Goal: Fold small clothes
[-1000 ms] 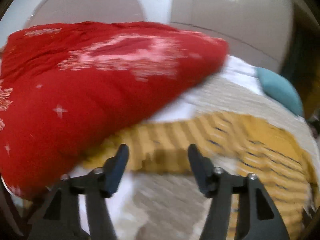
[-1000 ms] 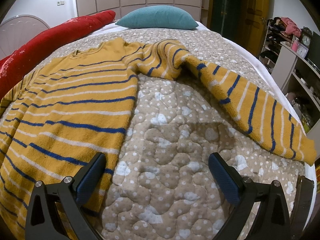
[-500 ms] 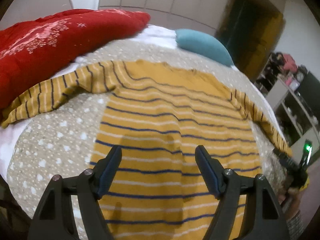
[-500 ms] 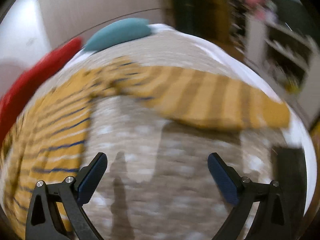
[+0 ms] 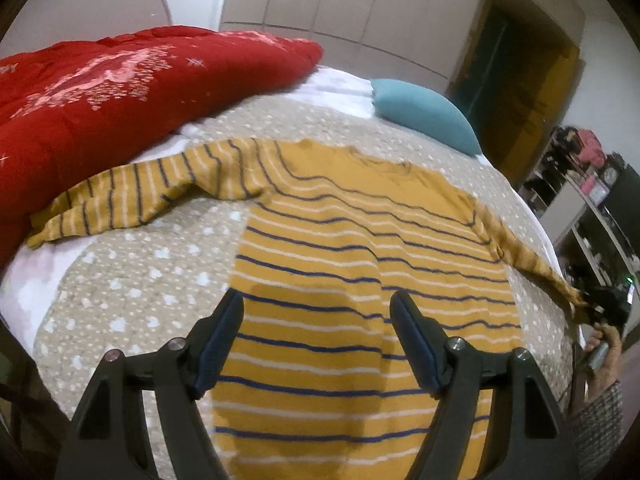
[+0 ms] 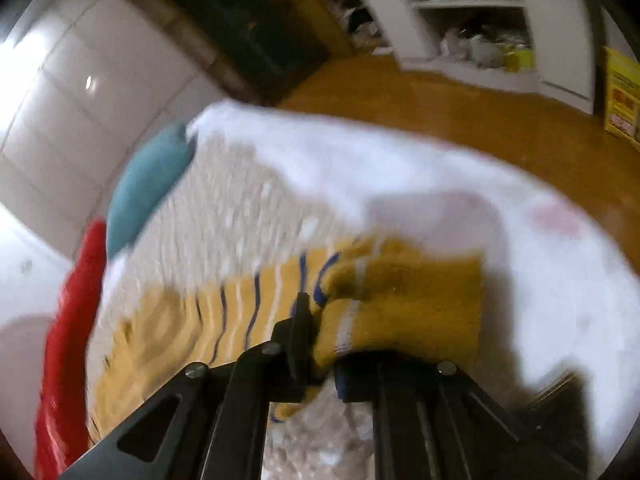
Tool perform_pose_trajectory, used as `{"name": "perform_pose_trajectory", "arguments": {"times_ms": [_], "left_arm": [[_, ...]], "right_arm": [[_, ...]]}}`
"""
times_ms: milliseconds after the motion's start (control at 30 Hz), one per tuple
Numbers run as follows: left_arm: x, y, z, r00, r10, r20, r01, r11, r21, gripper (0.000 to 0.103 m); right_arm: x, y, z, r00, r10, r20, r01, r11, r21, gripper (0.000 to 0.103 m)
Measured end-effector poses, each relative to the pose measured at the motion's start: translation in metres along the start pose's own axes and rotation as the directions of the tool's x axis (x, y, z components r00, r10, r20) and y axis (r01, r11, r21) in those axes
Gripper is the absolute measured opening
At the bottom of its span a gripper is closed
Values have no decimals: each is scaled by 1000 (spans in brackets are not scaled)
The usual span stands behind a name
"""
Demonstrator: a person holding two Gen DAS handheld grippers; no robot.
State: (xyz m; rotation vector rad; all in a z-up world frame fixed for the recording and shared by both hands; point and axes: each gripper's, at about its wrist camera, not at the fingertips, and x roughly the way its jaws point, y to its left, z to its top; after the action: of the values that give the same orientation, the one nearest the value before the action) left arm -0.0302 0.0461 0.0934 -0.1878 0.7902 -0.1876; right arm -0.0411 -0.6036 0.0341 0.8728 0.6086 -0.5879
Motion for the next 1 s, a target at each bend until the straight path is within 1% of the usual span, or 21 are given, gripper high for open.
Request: {"name": "perform_pose_trajectory", "arguments": {"times_ms": [67,133,233,333,367,433,467,500,533,600,633,667,700,733,767,833,867,900,933,967,1000], "left_arm": [[-2,7,1,1000,-1,7,1,1000,-15,75],[-3,13,0,1000,0,12,0,1000,-21,75],[-5,22,-3,1000,0,20,0,999,-34,75],[-9,32,-6,1000,1,28,1,999,-50,75],[-10,36,-7,999,0,34,1,998,-56,75],[-13,45,-9,999,1,44,2,998,-65,75],[-15,52,-11,999,4,50,0,998,-70,75],[-16,55,-12,999,7,54,-3,997,-73,75],[-17,62,-15,998,11,58,-7,997,-79,75],[-19,73,-18,998,18,63,-13,996,-88,75],[-20,80,-19,998,23,65,-17,995,-94,75],[-21,88,-21,997,29,67,-22,995,-102,75],[-22,96,-23,997,33,69,-25,993,-113,75],[-23,102,-24,997,35,70,-26,992,-122,75],[-25,110,-26,997,38,71,-28,991,-134,75],[-28,122,-28,996,45,71,-34,987,-155,75],[-30,128,-30,996,48,75,-35,986,-165,75],[-32,132,-31,996,52,78,-38,985,-171,75],[-34,136,-32,995,57,81,-42,983,-177,75],[-35,140,-33,995,61,84,-45,982,-185,75],[-36,143,-34,994,63,86,-45,980,-192,75]], "right_arm": [[-14,-9,21,998,-37,47,35,999,37,10],[-18,-7,33,999,-31,39,30,999,37,9],[-28,28,35,996,-64,63,69,993,-94,9],[-34,87,17,999,7,43,3,975,-223,9],[-35,114,8,999,34,30,-25,960,-279,9],[-29,174,-22,997,82,-10,-80,916,-393,9],[-21,212,-44,993,109,-44,-117,881,-459,9],[-18,241,-64,988,134,-76,-154,845,-513,9],[-14,272,-87,982,154,-111,-190,800,-569,9],[-1,330,-146,967,176,-185,-255,694,-673,9],[5,354,-176,958,176,-228,-287,641,-711,9],[14,377,-213,949,163,-270,-313,577,-754,9],[22,395,-243,945,143,-294,-325,516,-792,9],[30,412,-277,943,114,-313,-331,444,-833,9],[39,427,-316,942,70,-330,-332,362,-871,9],[55,443,-377,938,-18,-346,-334,226,-915,11],[60,446,-406,947,-52,-318,-308,138,-941,12],[59,445,-429,965,-61,-256,-253,57,-966,19],[55,445,-453,988,-43,-146,-148,-49,-988,19],[49,444,-473,999,-5,-43,-43,-148,-988,19],[44,442,-488,1000,27,15,21,-221,-975,20]]}}
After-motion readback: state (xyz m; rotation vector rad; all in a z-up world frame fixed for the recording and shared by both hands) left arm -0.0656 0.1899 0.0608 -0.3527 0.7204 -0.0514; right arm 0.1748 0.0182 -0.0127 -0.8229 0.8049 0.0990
